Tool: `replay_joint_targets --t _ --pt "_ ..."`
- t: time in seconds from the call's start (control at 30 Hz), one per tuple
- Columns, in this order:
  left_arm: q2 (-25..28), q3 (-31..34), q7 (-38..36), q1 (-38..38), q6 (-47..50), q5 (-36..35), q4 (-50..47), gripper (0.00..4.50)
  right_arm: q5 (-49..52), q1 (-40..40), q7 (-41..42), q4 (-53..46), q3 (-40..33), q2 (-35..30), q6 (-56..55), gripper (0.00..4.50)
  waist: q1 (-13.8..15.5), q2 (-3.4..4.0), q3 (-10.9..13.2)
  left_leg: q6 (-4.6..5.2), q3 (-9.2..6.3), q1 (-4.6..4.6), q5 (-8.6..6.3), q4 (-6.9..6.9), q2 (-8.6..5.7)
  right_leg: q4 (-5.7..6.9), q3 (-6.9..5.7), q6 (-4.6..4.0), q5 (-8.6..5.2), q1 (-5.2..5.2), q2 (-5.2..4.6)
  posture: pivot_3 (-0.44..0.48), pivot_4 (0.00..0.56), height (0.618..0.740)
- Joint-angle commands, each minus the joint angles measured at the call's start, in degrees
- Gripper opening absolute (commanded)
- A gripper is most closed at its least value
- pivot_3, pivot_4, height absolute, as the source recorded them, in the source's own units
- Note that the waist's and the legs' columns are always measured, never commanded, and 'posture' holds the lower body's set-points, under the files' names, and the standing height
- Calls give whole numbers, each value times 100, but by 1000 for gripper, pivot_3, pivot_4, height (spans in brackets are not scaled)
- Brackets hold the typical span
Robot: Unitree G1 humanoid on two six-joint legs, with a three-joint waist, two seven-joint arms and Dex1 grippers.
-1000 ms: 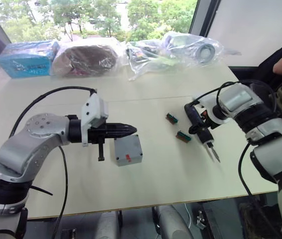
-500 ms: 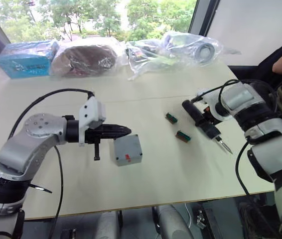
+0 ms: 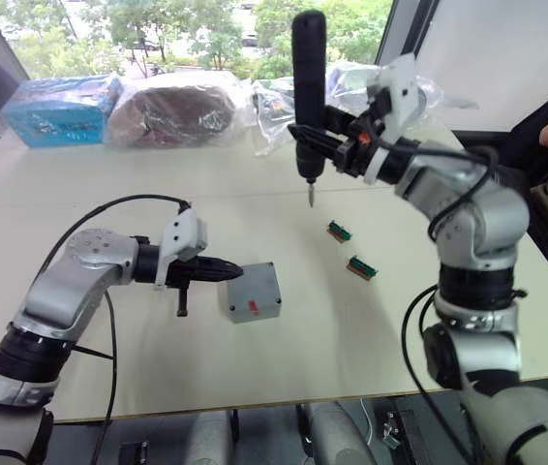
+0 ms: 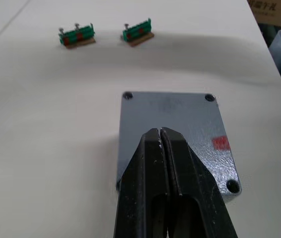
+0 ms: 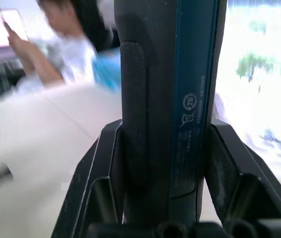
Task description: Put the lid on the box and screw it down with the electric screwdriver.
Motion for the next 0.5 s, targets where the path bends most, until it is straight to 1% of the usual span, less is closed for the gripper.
replay_joint_targets --t 0.03,0.1,0.23,0.5 --pt "-123 -265 -27 -86 -172 297 117 0 605 513 -77 -917 -57 429 -434 1621 10 -1 -1 0 2 0 0 0 0 0 2 0 0 -1 0 0 150 740" --pt "-185 -417 -42 -50 -294 482 258 0 689 826 -132 -1201 132 586 -494 1621 -3 1 0 0 -1 4 0 -3 2 5 1 0 0 -1 4 0 150 740" --pt "-235 -592 -42 -17 -544 783 455 0 834 1147 -258 -1448 353 673 -452 1621 -78 1 -1 -1 -5 14 1 -4 6 22 0 -1 0 -3 11 0 150 740" --pt "-245 -603 -23 21 -722 946 570 0 946 1388 -416 -1527 631 698 -514 1621 -90 4 -5 -1 -6 40 1 -4 6 20 0 -3 -2 26 12 0 150 740"
